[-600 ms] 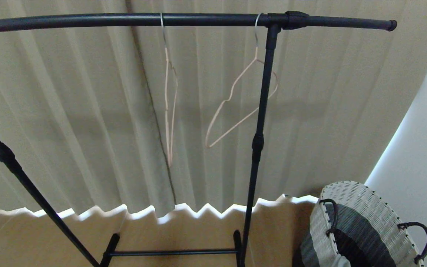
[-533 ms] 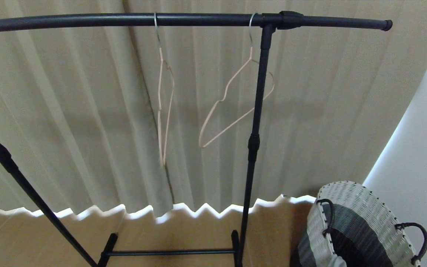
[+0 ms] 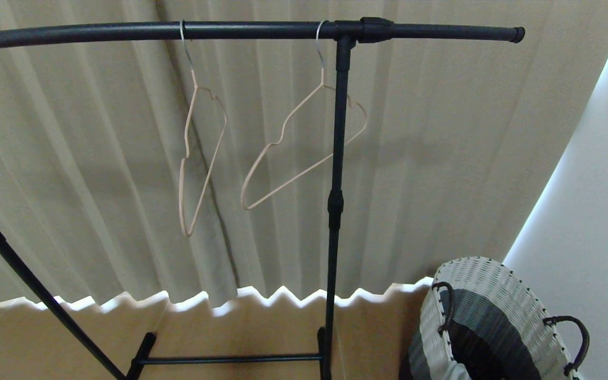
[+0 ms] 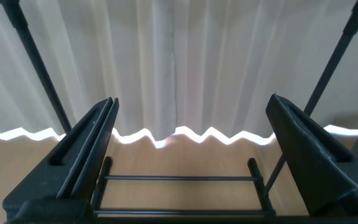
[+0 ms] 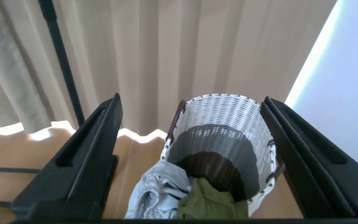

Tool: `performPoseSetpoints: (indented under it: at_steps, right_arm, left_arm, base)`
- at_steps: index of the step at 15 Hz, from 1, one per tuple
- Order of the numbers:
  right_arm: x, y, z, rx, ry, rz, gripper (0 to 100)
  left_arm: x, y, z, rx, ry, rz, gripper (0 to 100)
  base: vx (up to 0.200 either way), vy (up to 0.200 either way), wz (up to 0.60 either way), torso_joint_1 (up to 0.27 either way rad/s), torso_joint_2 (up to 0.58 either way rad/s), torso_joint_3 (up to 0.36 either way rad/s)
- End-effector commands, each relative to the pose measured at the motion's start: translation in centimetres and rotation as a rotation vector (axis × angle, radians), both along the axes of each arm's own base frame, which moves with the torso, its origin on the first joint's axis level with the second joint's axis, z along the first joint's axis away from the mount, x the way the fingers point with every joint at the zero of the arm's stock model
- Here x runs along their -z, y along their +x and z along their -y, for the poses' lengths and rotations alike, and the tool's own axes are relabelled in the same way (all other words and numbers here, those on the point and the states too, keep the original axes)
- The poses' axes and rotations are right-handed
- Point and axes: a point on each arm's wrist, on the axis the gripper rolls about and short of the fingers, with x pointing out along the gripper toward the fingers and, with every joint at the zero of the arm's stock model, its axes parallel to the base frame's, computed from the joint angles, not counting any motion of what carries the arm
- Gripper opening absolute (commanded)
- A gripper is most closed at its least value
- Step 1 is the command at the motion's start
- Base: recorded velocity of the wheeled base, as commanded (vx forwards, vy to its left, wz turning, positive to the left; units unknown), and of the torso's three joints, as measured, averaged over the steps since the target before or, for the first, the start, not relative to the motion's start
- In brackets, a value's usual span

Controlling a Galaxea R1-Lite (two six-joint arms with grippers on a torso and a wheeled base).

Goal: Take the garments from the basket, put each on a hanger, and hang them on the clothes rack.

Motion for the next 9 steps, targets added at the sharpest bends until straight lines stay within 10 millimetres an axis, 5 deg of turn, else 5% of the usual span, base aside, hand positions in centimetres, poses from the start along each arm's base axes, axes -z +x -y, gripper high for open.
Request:
performPoseSetpoints:
  at_steps: [1, 4, 9]
  right_arm:
    - [0.0, 0.01, 0.0, 0.0, 0.0, -0.001, 100]
    - [0.0, 0.01, 0.01, 0.003, 0.006, -0.001, 100]
    - [0.0, 0.01, 0.01, 0.003, 0.006, -0.001, 100]
  left_arm:
    - [0.0, 0.0, 0.0, 0.0, 0.0, 0.0, 100]
    - [-0.01, 0.01, 0.0, 0.002, 0.001, -0.001, 100]
    - [0.01, 0.01, 0.0, 0.002, 0.009, -0.003, 100]
  base:
    - [0.0, 0.0, 0.0, 0.0, 0.0, 0.0]
    - [0.0, 0.0, 0.0, 0.0, 0.0, 0.0]
    - [-0.2, 0.0, 0.0, 0.005, 0.0, 0.005]
